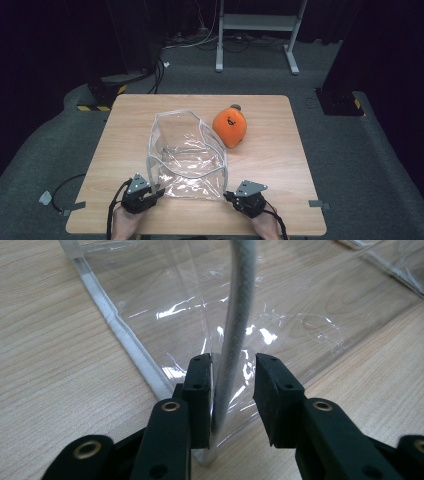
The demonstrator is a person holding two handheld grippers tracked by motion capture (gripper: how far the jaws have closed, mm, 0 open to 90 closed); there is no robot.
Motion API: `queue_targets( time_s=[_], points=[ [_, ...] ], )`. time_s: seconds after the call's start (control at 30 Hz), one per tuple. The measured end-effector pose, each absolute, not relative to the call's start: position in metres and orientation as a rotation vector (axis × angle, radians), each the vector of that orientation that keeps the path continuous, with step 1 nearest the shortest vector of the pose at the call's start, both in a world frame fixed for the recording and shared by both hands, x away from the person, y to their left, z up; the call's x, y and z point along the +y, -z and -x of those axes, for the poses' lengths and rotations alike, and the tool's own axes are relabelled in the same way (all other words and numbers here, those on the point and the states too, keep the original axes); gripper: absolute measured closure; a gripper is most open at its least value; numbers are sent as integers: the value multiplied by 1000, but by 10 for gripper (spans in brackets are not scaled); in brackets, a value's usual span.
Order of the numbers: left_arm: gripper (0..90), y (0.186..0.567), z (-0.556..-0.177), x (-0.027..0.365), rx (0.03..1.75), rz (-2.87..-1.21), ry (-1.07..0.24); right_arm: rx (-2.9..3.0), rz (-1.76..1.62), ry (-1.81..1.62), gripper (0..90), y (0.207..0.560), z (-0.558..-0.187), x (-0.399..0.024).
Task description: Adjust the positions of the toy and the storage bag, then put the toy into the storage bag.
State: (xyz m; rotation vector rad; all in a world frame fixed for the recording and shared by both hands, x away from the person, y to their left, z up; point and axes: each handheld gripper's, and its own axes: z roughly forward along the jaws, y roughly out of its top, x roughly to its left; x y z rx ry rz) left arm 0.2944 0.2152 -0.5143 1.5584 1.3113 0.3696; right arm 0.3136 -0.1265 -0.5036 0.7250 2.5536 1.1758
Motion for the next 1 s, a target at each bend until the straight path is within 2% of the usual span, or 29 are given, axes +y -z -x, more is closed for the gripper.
queue_targets(
  time_s=[0.07,0.1,0.13,0.2,0.23,0.27,0.4,0.5,0.53,0.57,0.67,0.73,1.0],
  points=[
    [627,515,-293,217,1314,-1569,-379,2543,-731,-1171,761,504,-314,-127],
    [601,515,-293,217,1314,-1569,-379,2543,-731,-1171,761,504,-314,-127],
    [571,516,-293,221,1328,-1565,-389,2526,-761,-1176,662,504,-315,-131],
    [519,516,-292,223,1339,-1558,-388,2509,-783,-1186,582,504,-316,-137],
    [519,516,-292,226,1345,-1551,-391,2509,-783,-1186,582,504,-316,-137],
    [461,517,-291,229,1359,-1520,-389,2503,-813,-1187,511,505,-317,-143],
    [367,516,-288,241,1380,-1499,-390,2473,-872,-1196,434,506,-319,-156],
    [326,515,-287,250,1393,-1504,-401,2443,-915,-1213,402,507,-321,-164],
    [308,514,-285,258,1384,-1572,-410,2427,-939,-1216,388,507,-323,-168],
    [295,515,-287,253,1400,-1436,-393,2413,-969,-1218,376,508,-324,-172],
    [236,513,-286,260,1410,-1419,-386,2362,-1053,-1222,351,509,-330,-185],
    [230,514,-286,262,1410,-1422,-379,2309,-1115,-1198,326,510,-335,-194],
    [224,513,-281,269,1386,-1396,-365,2233,-1218,-1179,324,509,-346,-210]
  ],
)
